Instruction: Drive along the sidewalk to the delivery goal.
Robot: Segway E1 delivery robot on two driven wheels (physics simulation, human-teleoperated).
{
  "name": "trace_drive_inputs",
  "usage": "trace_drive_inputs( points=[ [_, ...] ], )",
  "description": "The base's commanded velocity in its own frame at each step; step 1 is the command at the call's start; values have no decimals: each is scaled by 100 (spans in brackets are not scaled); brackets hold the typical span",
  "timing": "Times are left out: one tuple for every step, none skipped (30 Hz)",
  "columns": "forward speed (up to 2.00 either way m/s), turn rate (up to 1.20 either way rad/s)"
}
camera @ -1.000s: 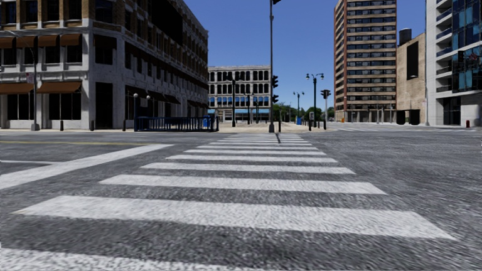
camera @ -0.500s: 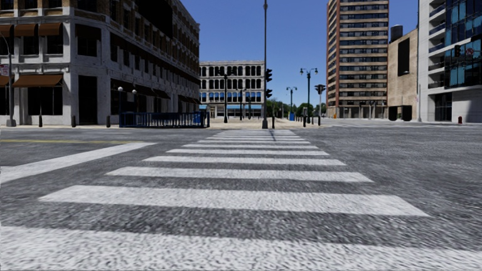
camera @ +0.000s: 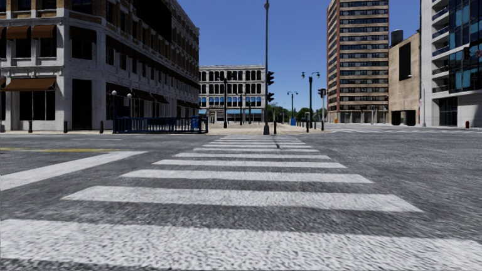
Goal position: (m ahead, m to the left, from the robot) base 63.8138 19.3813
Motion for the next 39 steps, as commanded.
trace_drive_inputs(
  points=[
    [200, 0],
    [200, 0],
    [200, 0],
    [200, 0],
    [200, 0],
    [200, 0],
    [200, 0],
    [200, 0],
    [200, 0],
    [200, 0],
    [200, 0],
    [200, 0],
    [200, 0],
    [200, 0],
    [200, 0],
    [200, 0],
    [200, 0],
    [200, 0],
    [200, 0],
    [200, 0],
    [200, 0],
    [200, 0],
    [200, 0],
    [200, 0],
    [200, 0],
    [200, 0],
    [200, 0],
    [200, 0],
    [200, -2],
    [200, -2],
    [200, -4],
    [200, -5],
    [200, -6],
    [200, -6],
    [200, -10],
    [200, -14],
    [200, -14],
    [200, -15],
    [200, -15]
  ],
)
